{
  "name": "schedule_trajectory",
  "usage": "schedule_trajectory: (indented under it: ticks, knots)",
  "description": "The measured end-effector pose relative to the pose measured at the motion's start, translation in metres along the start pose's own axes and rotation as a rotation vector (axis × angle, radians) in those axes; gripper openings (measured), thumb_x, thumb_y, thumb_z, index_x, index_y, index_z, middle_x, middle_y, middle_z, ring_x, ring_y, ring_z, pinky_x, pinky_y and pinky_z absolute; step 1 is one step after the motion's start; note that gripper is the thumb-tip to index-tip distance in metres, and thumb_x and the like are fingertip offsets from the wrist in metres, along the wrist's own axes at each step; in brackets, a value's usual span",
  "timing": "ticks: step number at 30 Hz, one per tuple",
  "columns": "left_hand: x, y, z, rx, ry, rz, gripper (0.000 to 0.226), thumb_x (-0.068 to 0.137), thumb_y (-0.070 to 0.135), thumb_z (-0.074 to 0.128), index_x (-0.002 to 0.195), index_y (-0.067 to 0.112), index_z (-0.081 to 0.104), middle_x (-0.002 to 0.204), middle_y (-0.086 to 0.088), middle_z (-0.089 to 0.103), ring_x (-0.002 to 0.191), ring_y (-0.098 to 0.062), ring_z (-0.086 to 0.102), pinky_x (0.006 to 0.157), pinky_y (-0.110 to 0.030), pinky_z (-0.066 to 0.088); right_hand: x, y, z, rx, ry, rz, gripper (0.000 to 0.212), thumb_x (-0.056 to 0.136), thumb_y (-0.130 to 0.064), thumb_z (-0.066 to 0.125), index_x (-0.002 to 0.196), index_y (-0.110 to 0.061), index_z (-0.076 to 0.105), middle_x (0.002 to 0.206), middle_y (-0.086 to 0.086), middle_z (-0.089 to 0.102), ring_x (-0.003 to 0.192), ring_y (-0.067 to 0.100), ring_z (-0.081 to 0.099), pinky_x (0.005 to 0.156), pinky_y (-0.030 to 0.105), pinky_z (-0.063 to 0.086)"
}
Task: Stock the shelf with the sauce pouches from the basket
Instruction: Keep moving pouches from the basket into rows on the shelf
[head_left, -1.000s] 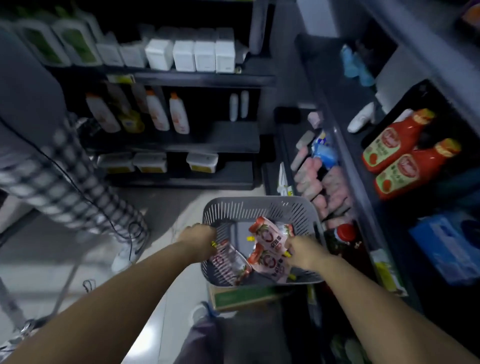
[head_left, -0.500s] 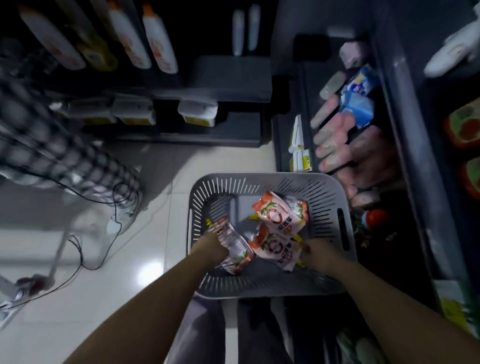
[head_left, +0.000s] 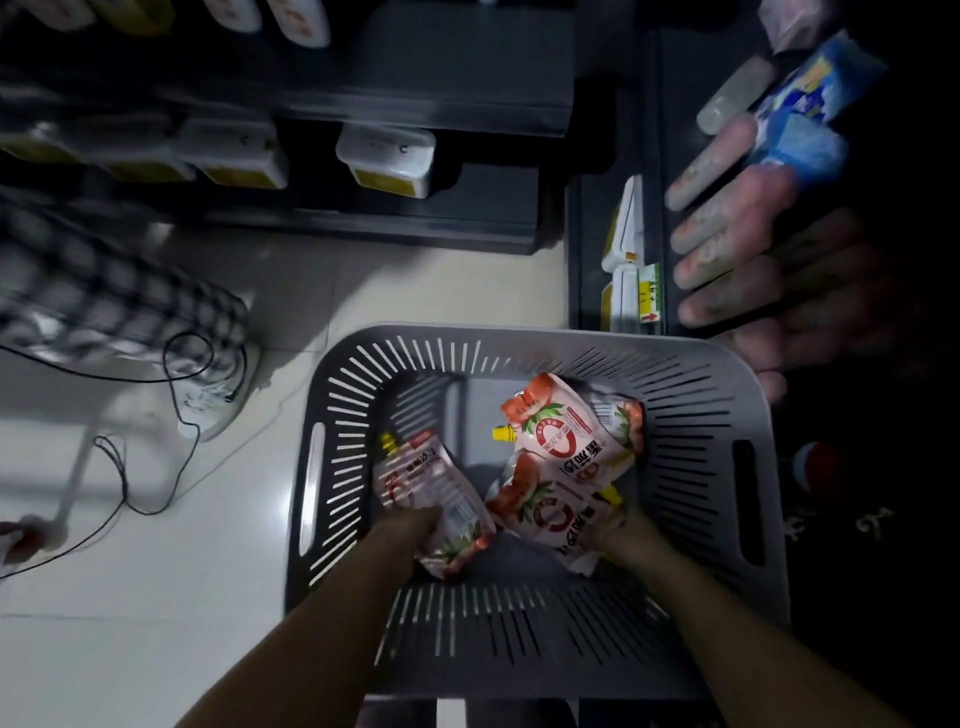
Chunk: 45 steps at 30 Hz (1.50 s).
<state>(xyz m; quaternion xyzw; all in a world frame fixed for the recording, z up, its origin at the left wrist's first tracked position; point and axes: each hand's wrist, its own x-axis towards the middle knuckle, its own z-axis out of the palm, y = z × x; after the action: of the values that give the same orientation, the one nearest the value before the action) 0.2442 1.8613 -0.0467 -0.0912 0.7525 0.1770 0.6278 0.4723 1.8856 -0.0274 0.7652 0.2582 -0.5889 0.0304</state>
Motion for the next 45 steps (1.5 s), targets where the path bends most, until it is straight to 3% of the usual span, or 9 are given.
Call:
schedule_trajectory:
  ticks: [6, 10, 16, 19, 23, 31, 35, 39, 45]
  knots:
    - [0.02, -0.014, -0.004, -0.062, 0.139, 0.037, 0.023, 0.084, 0.0, 0.064, 0.106, -0.008, 0.061, 0.08, -0.021, 0.067, 0.054, -0.021, 0.061, 0.06, -0.034, 0.053, 0.016, 0.005, 0.005, 0.188, 0.1, 0.112, 0.028, 0.083, 0.01, 0.059, 0.111, 0.012, 0.059, 0.105, 0.017, 0.061, 0.079, 0.024, 0.059, 0.047, 0.014, 0.05]
    - [0.005, -0.006, -0.002, 0.006, -0.017, 0.06, 0.008, 0.088, 0.001, 0.058, 0.094, 0.006, 0.059, 0.082, -0.016, 0.066, 0.064, -0.024, 0.062, 0.059, -0.032, 0.052, 0.025, 0.018, -0.005, -0.08, 0.155, 0.091, 0.024, 0.085, -0.012, 0.064, 0.103, 0.005, 0.066, 0.102, 0.022, 0.068, 0.091, 0.031, 0.065, 0.076, 0.037, 0.054]
    - [-0.045, 0.01, 0.018, 0.97, 0.231, 0.573, 0.022, 0.086, 0.013, 0.051, 0.103, 0.007, 0.064, 0.101, -0.019, 0.068, 0.1, -0.036, 0.063, 0.077, -0.037, 0.047, -0.007, 0.007, -0.013, -0.192, 0.022, -0.06, 0.017, 0.085, -0.001, 0.058, 0.1, 0.0, 0.065, 0.099, 0.016, 0.069, 0.094, 0.03, 0.065, 0.082, 0.04, 0.053]
    - [-0.052, 0.01, 0.018, 1.166, 0.227, 0.591, 0.031, 0.085, 0.014, 0.049, 0.114, 0.013, 0.06, 0.112, -0.015, 0.065, 0.107, -0.035, 0.06, 0.086, -0.037, 0.047, -0.027, -0.002, -0.02, -0.17, 0.009, -0.041, 0.013, 0.084, 0.003, 0.057, 0.094, 0.002, 0.064, 0.092, 0.014, 0.068, 0.082, 0.025, 0.064, 0.068, 0.031, 0.052]
    - [-0.038, 0.005, 0.014, 1.168, -0.059, 0.51, 0.023, 0.087, 0.021, 0.054, 0.11, 0.019, 0.055, 0.116, -0.01, 0.06, 0.106, -0.026, 0.058, 0.085, -0.03, 0.044, -0.052, -0.012, -0.027, -0.158, 0.007, -0.016, 0.006, 0.084, 0.004, 0.06, 0.085, 0.001, 0.065, 0.072, 0.006, 0.061, 0.064, 0.014, 0.055, 0.052, 0.02, 0.044]
    - [-0.001, -0.003, 0.005, 0.799, 0.003, 0.319, 0.08, 0.074, 0.017, 0.071, 0.141, 0.017, 0.028, 0.134, -0.013, 0.049, 0.123, -0.033, 0.05, 0.104, -0.042, 0.042, -0.052, -0.067, -0.029, -0.913, -0.171, -0.417, 0.018, 0.09, -0.012, 0.053, 0.097, -0.015, 0.07, 0.096, -0.007, 0.063, 0.085, 0.011, 0.059, 0.065, 0.018, 0.046]
    - [0.03, -0.011, 0.004, 0.548, 0.032, 0.245, 0.061, 0.075, 0.018, 0.07, 0.129, 0.015, 0.04, 0.116, -0.018, 0.061, 0.099, -0.038, 0.064, 0.085, -0.05, 0.054, -0.033, -0.076, -0.021, -0.241, -0.156, -0.296, 0.022, 0.09, -0.024, 0.059, 0.1, -0.008, 0.07, 0.09, 0.003, 0.067, 0.082, 0.017, 0.061, 0.065, 0.025, 0.043]
    - [0.033, -0.011, 0.001, 0.464, 0.006, 0.183, 0.079, 0.042, 0.024, 0.086, 0.113, 0.013, 0.054, 0.108, -0.01, 0.067, 0.097, -0.031, 0.066, 0.088, -0.046, 0.054, -0.024, -0.061, -0.021, 0.593, -0.059, -0.062, 0.048, 0.089, -0.053, 0.045, 0.105, -0.012, 0.064, 0.091, 0.005, 0.068, 0.082, 0.02, 0.062, 0.068, 0.03, 0.045]
    - [0.003, -0.006, 0.009, 0.403, -0.162, 0.094, 0.018, 0.076, -0.002, 0.07, 0.089, 0.008, 0.063, 0.09, -0.013, 0.07, 0.081, -0.025, 0.067, 0.077, -0.041, 0.057, -0.038, -0.024, 0.01, 0.717, -0.155, -0.096, 0.052, 0.068, -0.053, 0.059, 0.106, -0.02, 0.069, 0.109, 0.01, 0.071, 0.102, 0.026, 0.065, 0.093, 0.042, 0.048]
